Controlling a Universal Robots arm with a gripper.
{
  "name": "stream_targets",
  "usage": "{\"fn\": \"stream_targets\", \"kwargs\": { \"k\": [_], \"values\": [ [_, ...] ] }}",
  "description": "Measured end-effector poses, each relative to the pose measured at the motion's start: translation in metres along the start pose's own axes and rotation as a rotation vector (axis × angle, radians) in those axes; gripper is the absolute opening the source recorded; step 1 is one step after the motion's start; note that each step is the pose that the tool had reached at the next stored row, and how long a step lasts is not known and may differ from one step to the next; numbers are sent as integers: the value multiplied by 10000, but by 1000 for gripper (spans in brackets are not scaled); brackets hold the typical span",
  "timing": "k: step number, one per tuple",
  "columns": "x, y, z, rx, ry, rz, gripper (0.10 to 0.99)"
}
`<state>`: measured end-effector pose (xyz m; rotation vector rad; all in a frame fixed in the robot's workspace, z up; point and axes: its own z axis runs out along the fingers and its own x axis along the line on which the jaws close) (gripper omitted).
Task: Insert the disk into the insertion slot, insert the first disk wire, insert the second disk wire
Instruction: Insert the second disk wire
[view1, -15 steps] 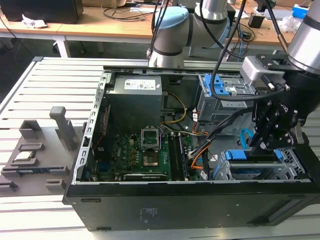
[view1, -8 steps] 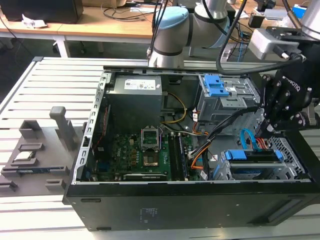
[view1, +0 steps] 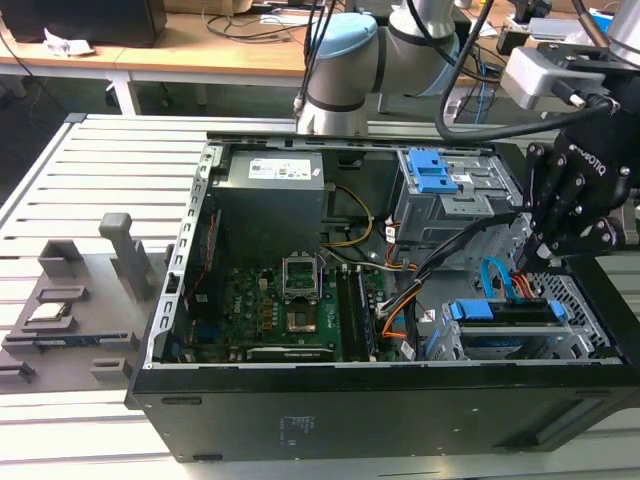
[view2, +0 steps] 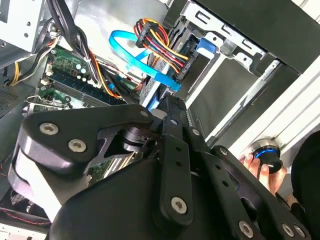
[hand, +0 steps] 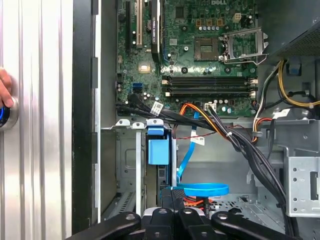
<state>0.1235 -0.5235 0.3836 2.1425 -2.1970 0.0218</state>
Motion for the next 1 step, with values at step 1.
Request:
{"fn": "stream_targets", "kwargs": {
  "k": [1],
  "values": [
    [0,0,0,0,0,0,106]
  ]
}}
